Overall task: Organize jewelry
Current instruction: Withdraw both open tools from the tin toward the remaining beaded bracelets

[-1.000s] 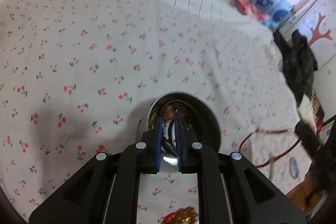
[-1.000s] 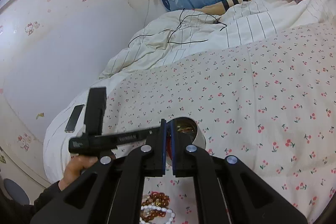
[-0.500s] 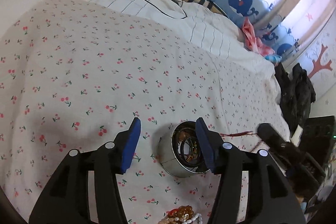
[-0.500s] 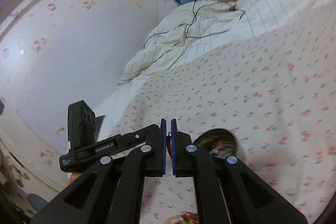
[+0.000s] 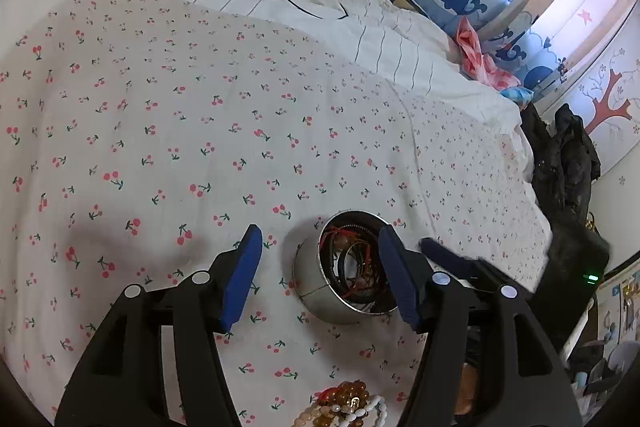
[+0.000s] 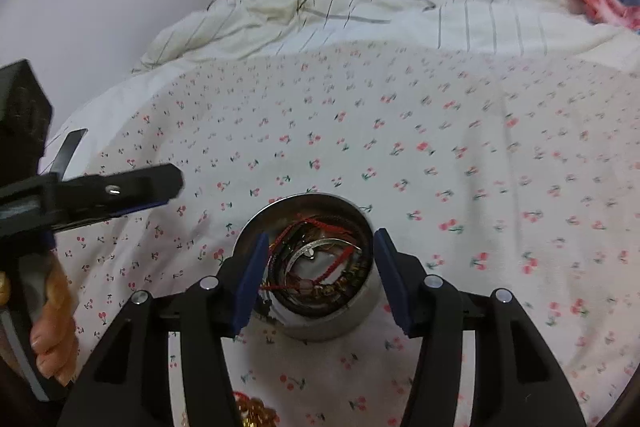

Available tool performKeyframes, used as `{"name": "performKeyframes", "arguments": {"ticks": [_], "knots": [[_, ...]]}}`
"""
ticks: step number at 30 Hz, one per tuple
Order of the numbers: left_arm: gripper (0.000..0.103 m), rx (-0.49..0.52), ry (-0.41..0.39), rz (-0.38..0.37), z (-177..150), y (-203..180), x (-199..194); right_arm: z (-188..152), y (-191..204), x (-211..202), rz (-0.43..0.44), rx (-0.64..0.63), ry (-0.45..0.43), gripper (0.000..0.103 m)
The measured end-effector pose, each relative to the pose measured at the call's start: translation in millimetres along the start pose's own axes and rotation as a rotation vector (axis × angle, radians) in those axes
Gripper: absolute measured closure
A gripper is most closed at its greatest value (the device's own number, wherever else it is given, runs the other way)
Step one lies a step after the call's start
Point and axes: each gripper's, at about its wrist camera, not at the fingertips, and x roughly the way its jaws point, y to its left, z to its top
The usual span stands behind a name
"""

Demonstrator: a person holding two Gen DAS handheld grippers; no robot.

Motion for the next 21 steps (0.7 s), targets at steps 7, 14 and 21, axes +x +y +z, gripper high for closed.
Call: {"name": "performKeyframes", "arguments": {"ticks": [7, 14, 21], "knots": [[0.041, 0.092, 0.037, 0.05, -20, -11, -3, -45, -5, -47, -0.005, -0.046, 0.032, 0.05], [0.04, 0.155, 0.147, 0.071, -83, -2, -5, -111, 16, -48, 0.006, -0.172, 0.152, 0.05], [0.04, 0.136, 0.165, 0.069, -110, 9, -15, -124, 38, -38, -0.02, -0.28, 0.17, 0.05]]}}
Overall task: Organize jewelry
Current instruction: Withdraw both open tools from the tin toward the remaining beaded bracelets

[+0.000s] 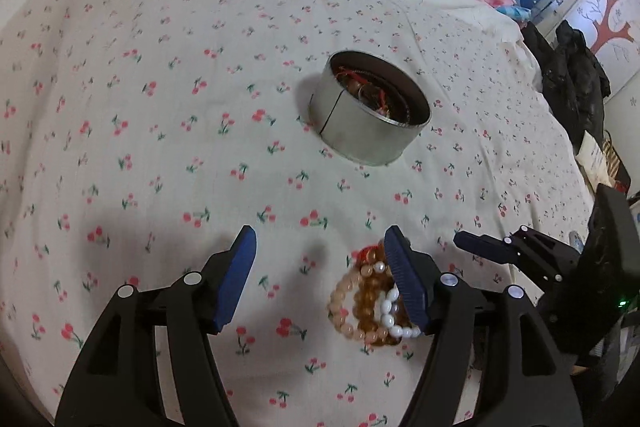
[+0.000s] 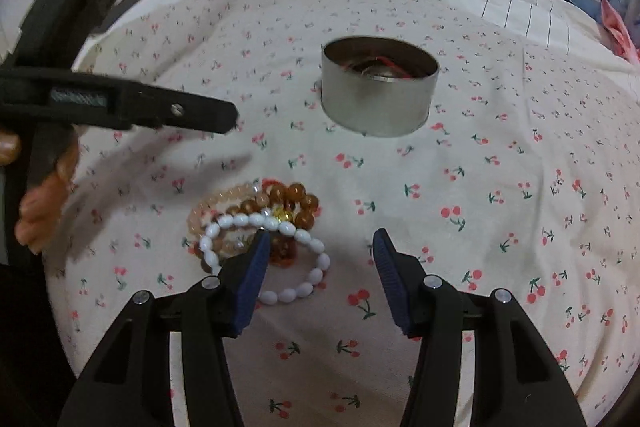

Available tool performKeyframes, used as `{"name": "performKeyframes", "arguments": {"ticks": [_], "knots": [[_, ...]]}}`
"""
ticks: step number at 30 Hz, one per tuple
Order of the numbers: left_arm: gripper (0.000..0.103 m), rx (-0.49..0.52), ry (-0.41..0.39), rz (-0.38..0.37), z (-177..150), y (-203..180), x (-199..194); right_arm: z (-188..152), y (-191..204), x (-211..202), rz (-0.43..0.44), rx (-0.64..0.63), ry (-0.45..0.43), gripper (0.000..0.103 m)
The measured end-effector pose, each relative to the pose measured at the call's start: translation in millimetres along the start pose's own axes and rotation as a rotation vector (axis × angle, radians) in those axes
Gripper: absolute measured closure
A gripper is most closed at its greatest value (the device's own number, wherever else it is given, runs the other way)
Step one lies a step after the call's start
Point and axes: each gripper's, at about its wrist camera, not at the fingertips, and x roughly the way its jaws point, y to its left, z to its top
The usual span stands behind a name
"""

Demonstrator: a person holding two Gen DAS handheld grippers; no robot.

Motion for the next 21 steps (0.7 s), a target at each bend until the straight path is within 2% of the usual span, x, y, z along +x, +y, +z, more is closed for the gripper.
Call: {"name": "performKeyframes", "arguments": {"ticks": [6, 14, 17, 21], "knots": [[0.04, 0.024, -0.027, 0.051, -7, -1, -4, 2, -6, 2, 0.015, 0.027, -0.006, 0.05], [0.039, 0.091, -0.065, 0.18, -13, -7, -7, 0, -6, 4, 0.022, 0.03, 0.008, 0.05], [0.039, 0.143, -0.087, 0.241, -15, -14, -8, -1, -7, 6, 0.031, 0.036, 0.019, 0.05], [0.037, 0.205, -0.117, 0.277, -18, -23, -12, -1, -10, 5, 0.038, 0.047, 0.021, 0.047]]}}
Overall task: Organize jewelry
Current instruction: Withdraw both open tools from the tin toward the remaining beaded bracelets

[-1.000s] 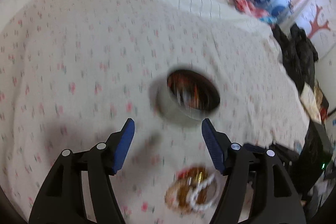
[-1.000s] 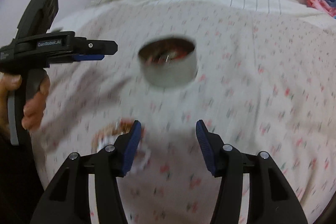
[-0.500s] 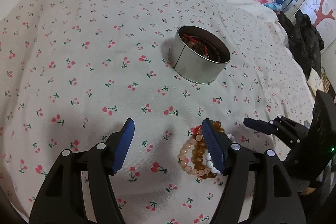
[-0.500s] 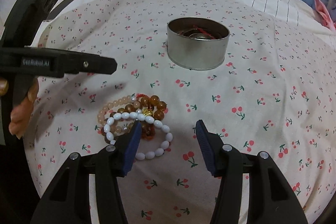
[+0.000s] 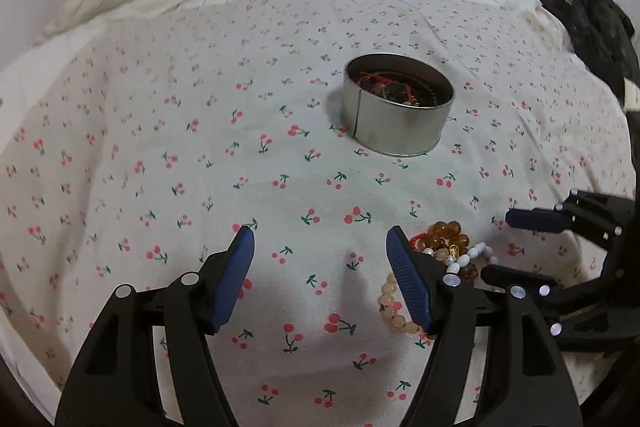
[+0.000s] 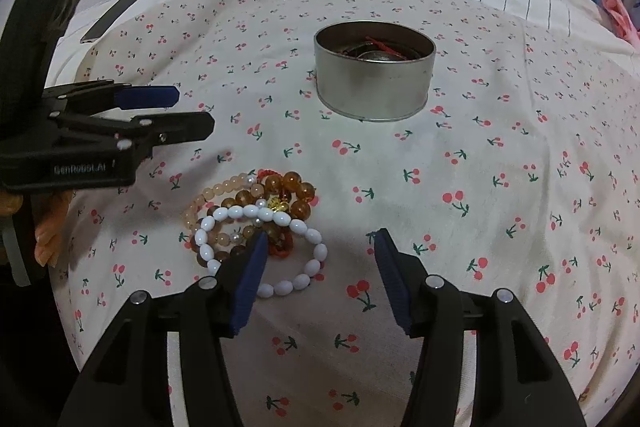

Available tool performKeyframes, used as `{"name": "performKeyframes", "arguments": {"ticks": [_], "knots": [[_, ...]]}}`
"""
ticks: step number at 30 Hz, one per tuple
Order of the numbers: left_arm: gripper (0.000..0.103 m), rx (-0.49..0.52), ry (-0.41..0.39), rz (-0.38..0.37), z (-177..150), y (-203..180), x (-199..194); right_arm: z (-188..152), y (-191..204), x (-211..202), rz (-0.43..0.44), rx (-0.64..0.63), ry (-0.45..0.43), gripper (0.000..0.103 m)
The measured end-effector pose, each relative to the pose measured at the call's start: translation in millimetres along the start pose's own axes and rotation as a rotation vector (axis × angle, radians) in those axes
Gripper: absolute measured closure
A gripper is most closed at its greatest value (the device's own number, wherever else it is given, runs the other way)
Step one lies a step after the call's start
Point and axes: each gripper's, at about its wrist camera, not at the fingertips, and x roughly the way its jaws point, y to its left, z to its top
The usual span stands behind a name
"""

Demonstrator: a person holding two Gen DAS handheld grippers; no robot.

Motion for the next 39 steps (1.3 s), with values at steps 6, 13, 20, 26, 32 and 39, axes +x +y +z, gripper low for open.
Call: {"name": "performKeyframes", "arguments": {"ticks": [6, 13, 20, 26, 32, 39], "knots": [[0.036, 0.036, -0.031, 0.035, 1, -5, -4, 0, 1, 1, 0.003, -0.004, 0.005, 0.043], [0.035, 0.066, -0.047, 0.05, -1, -11, -6, -2, 4, 3, 0.01, -0.02, 0.013, 0.042], [0.035, 0.073, -0.047, 0.036, -2, -11, -7, -3, 5, 1, 0.002, -0.039, 0.017, 0.041], [0.035, -0.086, 0.047, -0.153, -1, 16, 2, -3, -8, -3, -0.141, -0.05, 0.019, 0.039], [0.034, -0.136, 0.072, -0.178, -6, 23, 10, -5, -2, 0, -0.118, -0.067, 0.021, 0.039], [0.033, -0.09, 0.15, -0.263, -11, 9, 23, -7, -23, 1, -0.302, -0.009, 0.031, 0.037]]}}
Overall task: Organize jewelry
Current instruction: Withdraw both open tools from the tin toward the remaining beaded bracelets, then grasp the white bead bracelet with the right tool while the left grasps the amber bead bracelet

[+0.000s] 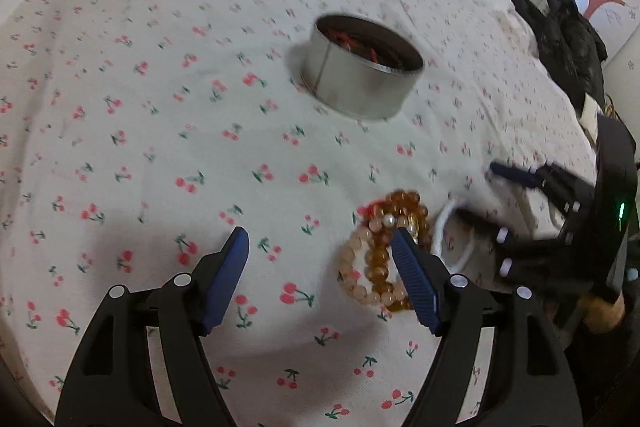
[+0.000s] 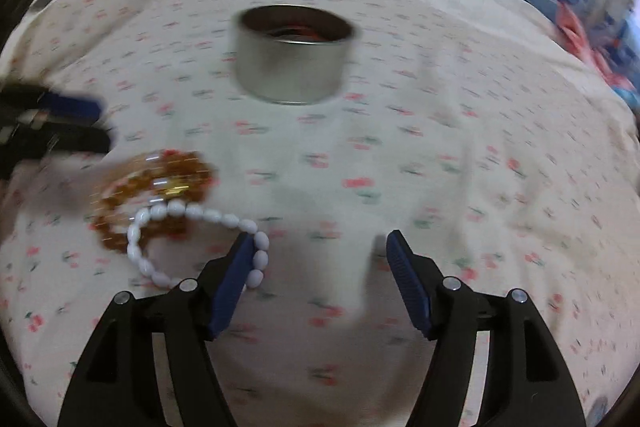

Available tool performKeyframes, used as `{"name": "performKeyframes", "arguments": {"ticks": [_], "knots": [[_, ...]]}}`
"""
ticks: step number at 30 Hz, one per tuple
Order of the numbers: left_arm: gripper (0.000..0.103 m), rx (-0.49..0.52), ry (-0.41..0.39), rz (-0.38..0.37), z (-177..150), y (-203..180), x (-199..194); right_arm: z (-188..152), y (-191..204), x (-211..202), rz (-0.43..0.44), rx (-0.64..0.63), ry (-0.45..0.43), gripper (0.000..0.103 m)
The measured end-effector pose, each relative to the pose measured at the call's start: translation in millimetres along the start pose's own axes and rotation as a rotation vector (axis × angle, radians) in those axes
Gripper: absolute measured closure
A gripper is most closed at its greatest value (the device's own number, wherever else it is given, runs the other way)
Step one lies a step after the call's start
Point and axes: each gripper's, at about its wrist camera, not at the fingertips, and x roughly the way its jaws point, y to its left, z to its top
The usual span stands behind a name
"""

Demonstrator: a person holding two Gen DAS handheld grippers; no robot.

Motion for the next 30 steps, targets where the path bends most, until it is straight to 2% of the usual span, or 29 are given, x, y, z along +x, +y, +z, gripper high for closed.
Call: {"name": "performKeyframes", "arguments": {"ticks": [2, 5, 9, 11, 13, 15, 18, 21, 23, 26, 30], "knots": [[0.033, 0.029, 0.029, -0.015, -3, -6, 6, -1, -8, -2, 0.014, 0.024, -0.001, 0.037], [0.033, 0.064, 0.048, -0.026, -7, -14, 13, -1, -8, -7, 0.087, 0.033, -0.015, 0.037], [0.034, 0.032, 0.06, -0.062, -6, -9, 18, -2, 4, -2, 0.094, -0.022, 0.003, 0.037], [0.043, 0.001, 0.059, -0.092, -6, -4, 20, -2, 4, 0, 0.1, -0.015, 0.007, 0.037], [0.066, -0.023, 0.07, -0.137, -6, 2, 21, -2, 2, 0, 0.114, 0.002, 0.009, 0.037], [0.075, -0.012, 0.085, -0.176, -7, 0, 23, -2, 0, 0, 0.12, 0.011, 0.012, 0.037], [0.08, 0.051, 0.073, -0.172, -10, -11, 22, -3, 2, -1, 0.119, 0.009, 0.011, 0.036], [0.086, 0.062, 0.074, -0.151, -9, -17, 24, -3, 2, 0, 0.123, 0.011, 0.012, 0.036], [0.096, 0.043, 0.052, -0.16, -6, -14, 20, -2, 1, 0, 0.125, 0.012, 0.012, 0.036], [0.096, -0.004, 0.009, -0.168, -1, -4, 12, -2, 0, 1, 0.125, 0.009, 0.016, 0.036], [0.096, -0.01, 0.033, -0.197, 0, -3, 15, -2, 1, 1, 0.124, 0.007, 0.018, 0.035]]}}
